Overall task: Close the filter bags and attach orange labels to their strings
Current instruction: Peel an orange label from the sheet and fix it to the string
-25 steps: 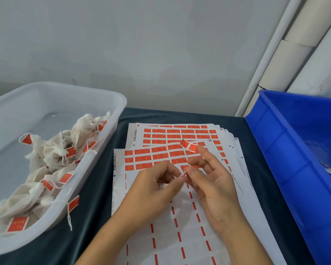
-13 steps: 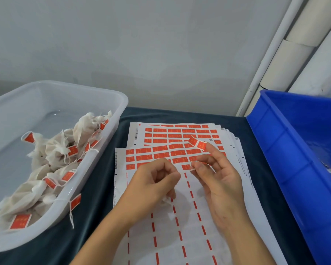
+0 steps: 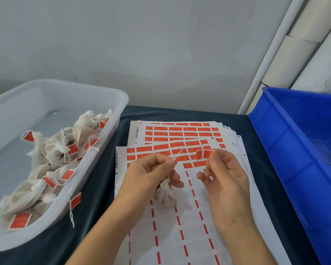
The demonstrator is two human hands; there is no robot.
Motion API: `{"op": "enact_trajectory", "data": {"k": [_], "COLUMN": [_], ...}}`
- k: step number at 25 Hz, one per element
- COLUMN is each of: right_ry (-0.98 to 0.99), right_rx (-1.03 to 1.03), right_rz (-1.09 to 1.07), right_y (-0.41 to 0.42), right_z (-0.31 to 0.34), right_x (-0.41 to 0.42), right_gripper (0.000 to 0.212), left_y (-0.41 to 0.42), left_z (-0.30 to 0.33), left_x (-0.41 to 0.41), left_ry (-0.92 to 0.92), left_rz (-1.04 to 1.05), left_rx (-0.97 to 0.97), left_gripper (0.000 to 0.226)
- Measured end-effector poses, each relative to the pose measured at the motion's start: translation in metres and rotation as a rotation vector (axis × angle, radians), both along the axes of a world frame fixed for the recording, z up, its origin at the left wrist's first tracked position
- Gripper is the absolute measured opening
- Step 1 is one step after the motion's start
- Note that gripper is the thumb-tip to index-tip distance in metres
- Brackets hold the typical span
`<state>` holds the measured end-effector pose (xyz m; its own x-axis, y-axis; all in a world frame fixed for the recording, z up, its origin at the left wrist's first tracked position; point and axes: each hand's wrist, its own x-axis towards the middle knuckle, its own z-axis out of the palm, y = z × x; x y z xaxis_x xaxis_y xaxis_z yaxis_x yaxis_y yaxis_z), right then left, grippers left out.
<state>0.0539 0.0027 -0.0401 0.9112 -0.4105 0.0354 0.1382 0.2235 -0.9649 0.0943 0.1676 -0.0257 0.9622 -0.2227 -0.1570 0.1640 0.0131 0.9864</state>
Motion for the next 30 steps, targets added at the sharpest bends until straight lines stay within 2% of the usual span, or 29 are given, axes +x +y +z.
{"op": "enact_trajectory", "data": {"k": [3, 10, 13, 17, 19, 22, 26, 30], "right_ry": [0.012, 0.033, 0.022, 0.027, 0.021, 0.001, -0.014, -0.04], "right_rx": [0.01, 0.038, 0.072, 0.026, -0.009, -0.087, -0.113, -0.095], "right_rz": [0.054, 0.099, 0.135, 0.141, 0.136, 0.087, 0.048, 0.044], "right_y": [0.004, 0.012, 0.013, 0.013, 0.014, 0.015, 0.017, 0.019], "right_z": [-0.001, -0.004, -0.002, -0.002, -0.001, 0.0, -0.001, 0.001], "right_x": [-0.001, 0.0, 0.001, 0.0, -0.001, -0.002, -0.001, -0.002], "right_gripper": [0.027, 0.039, 0.053, 0.038, 0.034, 0.028, 0.026, 0.022], "left_y": [-0.003, -0.01, -0.014, -0.01, -0.01, -0.011, -0.012, -0.013], "left_z": [-0.001, -0.006, -0.007, -0.007, -0.008, -0.008, -0.006, -0.003], "left_x": [-0.003, -0.008, -0.009, -0.011, -0.012, -0.012, -0.014, -0.016], "left_ry": [-0.016, -0.075, -0.09, -0.139, -0.17, -0.215, -0.242, -0.243], "left_rz": [0.017, 0.056, 0.075, 0.06, 0.042, 0.045, 0.025, 0.008], "left_rx": [-0.013, -0.045, -0.024, -0.02, -0.006, 0.071, 0.055, -0.025], "left_gripper": [0.021, 0.016, 0.007, 0.025, 0.023, 0.006, 0.007, 0.021]}}
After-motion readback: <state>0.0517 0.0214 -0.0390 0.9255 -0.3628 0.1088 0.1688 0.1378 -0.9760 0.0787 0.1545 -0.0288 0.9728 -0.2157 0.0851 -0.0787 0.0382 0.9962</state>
